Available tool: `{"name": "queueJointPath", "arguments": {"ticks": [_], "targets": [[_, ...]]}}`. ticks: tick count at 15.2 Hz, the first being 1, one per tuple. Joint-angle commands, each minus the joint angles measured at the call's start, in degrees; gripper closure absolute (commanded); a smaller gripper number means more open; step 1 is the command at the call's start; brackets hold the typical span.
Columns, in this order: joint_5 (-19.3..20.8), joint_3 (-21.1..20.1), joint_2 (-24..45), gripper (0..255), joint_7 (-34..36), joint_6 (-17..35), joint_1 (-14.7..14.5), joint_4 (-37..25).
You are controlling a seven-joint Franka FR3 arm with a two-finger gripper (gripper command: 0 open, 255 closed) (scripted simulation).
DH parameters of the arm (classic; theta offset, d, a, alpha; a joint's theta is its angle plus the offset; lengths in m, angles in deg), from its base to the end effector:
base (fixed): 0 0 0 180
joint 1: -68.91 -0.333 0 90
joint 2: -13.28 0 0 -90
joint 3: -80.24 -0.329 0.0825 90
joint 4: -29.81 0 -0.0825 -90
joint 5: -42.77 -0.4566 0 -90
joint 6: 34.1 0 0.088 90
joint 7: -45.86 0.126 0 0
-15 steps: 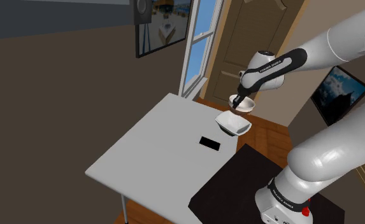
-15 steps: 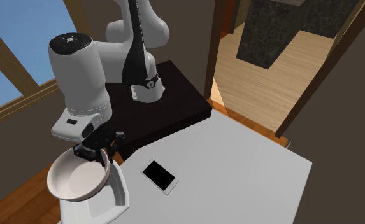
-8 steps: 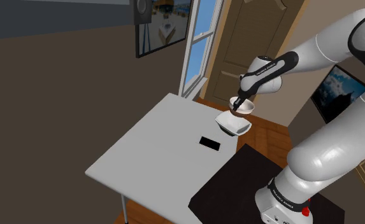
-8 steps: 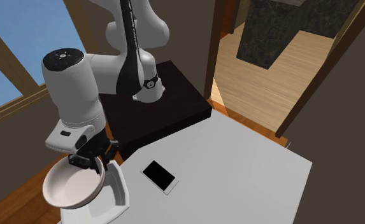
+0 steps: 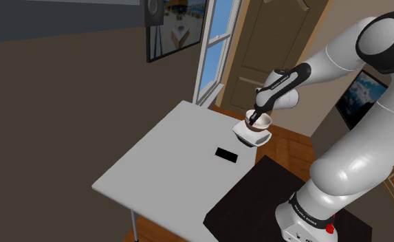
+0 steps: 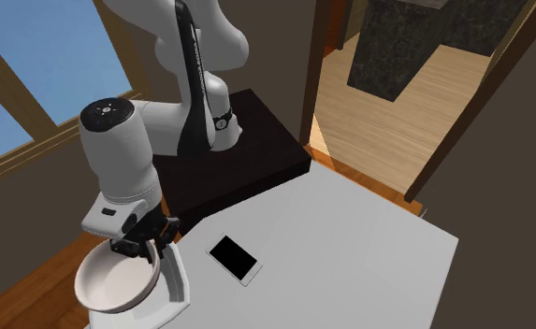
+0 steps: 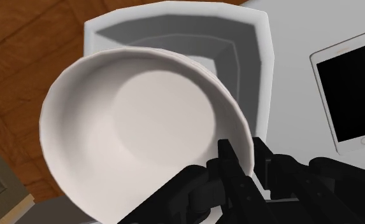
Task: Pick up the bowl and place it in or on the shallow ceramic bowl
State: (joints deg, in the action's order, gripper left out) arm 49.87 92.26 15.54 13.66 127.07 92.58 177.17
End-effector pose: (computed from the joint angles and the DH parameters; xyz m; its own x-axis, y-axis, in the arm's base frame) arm 0.4157 -0.2934 0.2007 0.9897 0.0635 0.1285 0.0419 -0.9855 0.1645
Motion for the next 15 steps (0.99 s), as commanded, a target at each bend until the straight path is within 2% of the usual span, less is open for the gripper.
{"name": "queueJointPath", "arguments": {"ticks": [1,6,13,14,15], "targets": [[-0.3,-0.1,1.6,255,-0.1,1.8,0.0,0.1],[-1.5,-0.5,5.7,255,-0.8,5.9,0.2,0.2],[-1.5,-0.5,5.7,255,-0.7,5.9,0.3,0.2],[-1.5,-0.5,5.7,0,-0.7,5.9,0.3,0.2],[-1.5,-0.5,5.7,0,-0.7,5.9,0.3,0.2]]}}
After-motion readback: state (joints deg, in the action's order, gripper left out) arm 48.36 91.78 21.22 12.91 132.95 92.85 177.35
